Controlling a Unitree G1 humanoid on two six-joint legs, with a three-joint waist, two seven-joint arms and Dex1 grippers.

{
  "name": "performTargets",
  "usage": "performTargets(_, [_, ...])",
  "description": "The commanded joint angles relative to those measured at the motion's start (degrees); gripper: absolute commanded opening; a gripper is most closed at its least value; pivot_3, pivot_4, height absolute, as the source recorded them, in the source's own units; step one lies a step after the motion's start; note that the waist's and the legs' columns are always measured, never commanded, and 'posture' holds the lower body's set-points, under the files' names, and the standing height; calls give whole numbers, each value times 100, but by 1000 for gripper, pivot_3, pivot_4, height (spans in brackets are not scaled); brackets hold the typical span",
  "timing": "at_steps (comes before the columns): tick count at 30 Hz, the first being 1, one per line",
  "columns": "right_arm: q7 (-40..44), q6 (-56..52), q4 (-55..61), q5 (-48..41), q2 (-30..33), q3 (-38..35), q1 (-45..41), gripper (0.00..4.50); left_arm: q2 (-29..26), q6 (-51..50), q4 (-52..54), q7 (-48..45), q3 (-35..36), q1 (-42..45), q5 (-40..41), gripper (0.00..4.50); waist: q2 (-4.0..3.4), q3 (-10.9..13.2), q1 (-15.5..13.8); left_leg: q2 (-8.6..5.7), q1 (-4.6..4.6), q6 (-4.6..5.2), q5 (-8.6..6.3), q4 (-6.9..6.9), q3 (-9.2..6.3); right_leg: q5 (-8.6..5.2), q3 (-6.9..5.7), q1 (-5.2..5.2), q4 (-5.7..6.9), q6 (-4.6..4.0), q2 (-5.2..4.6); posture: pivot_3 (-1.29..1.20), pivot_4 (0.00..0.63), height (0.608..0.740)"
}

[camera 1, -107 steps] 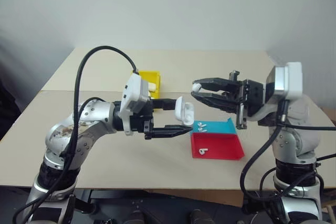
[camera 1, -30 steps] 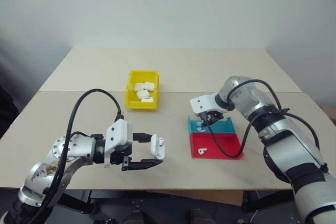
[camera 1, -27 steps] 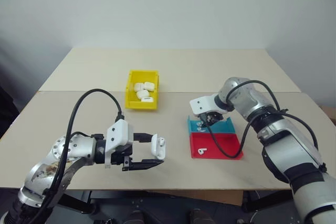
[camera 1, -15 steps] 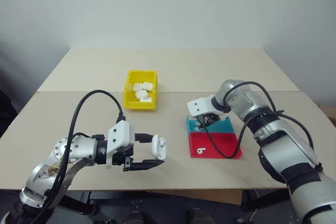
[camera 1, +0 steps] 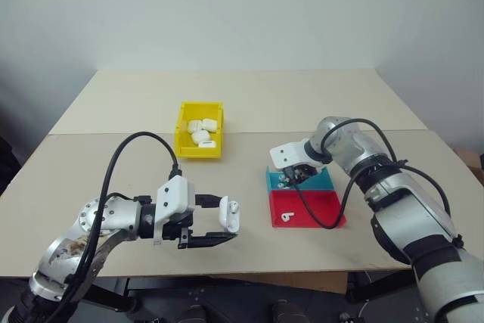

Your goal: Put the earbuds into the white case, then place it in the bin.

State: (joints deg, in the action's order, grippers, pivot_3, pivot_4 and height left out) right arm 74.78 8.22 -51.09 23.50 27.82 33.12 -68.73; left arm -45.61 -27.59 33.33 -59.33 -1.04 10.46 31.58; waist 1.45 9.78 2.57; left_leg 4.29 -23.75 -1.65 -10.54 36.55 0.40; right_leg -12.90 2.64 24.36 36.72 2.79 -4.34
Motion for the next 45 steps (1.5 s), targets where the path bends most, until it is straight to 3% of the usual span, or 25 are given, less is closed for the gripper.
performTargets(1, [-26,141,17,-3,-13,-135,-138,2623,2,146,211,11,60,-14,35,2753,0,0,-5,0,0,0,0,0,0,0,0,0,0,0,0,0,150,740])
performTargets(7, [-69,191,-87,48,-51,-108,-170,2623,13,150,221,28,60,-18,29,2753,0,0,-6,0,0,0,0,0,0,0,0,0,0,0,0,0,150,740])
performTargets(11, [-80,273,-135,62,-53,-100,-171,1743,8,148,237,47,61,-28,18,2753,0,0,-5,0,1,0,0,0,-1,0,0,-1,0,0,0,0,150,740])
performTargets(45, [-182,390,-311,299,-97,-60,-150,1743,21,192,218,22,14,-2,-26,2753,0,0,-5,0,9,-1,0,0,-1,0,0,-7,2,0,0,0,150,740])
